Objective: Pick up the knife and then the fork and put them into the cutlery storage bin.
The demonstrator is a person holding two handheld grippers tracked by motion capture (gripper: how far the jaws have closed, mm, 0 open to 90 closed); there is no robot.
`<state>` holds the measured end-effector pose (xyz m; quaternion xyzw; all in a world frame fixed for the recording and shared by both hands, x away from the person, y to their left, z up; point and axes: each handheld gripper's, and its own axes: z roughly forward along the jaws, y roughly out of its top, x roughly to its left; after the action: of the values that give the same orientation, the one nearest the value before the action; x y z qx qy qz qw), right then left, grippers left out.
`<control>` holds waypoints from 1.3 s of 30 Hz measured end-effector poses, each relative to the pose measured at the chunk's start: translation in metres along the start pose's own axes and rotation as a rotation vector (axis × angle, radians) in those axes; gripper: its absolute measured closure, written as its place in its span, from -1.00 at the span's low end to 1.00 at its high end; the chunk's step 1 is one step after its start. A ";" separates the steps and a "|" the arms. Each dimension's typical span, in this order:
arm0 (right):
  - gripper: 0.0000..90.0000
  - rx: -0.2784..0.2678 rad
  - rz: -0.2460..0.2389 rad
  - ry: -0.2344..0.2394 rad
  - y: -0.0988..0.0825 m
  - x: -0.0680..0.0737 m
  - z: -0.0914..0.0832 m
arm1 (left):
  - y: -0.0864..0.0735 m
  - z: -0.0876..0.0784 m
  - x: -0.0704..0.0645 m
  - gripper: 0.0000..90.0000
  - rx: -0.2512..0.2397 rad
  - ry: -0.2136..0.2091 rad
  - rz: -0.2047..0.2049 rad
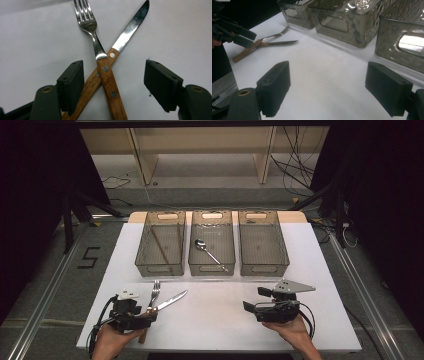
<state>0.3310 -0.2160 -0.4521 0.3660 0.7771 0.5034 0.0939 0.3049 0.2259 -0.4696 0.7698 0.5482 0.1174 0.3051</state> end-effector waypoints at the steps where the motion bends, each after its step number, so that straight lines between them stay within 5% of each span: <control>1: -0.54 0.002 0.004 0.001 0.000 0.000 0.000 | 0.000 0.000 0.000 -0.24 0.005 0.003 0.001; 29: -0.53 0.005 -0.014 0.013 -0.005 0.011 -0.002 | -0.010 0.004 -0.009 0.29 0.063 0.039 0.054; 39: -0.52 0.009 -0.015 0.017 -0.006 0.011 -0.002 | -0.012 0.009 -0.008 0.48 0.059 0.046 0.040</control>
<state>0.3191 -0.2114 -0.4533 0.3562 0.7829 0.5023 0.0892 0.2974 0.2182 -0.4822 0.7863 0.5429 0.1249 0.2671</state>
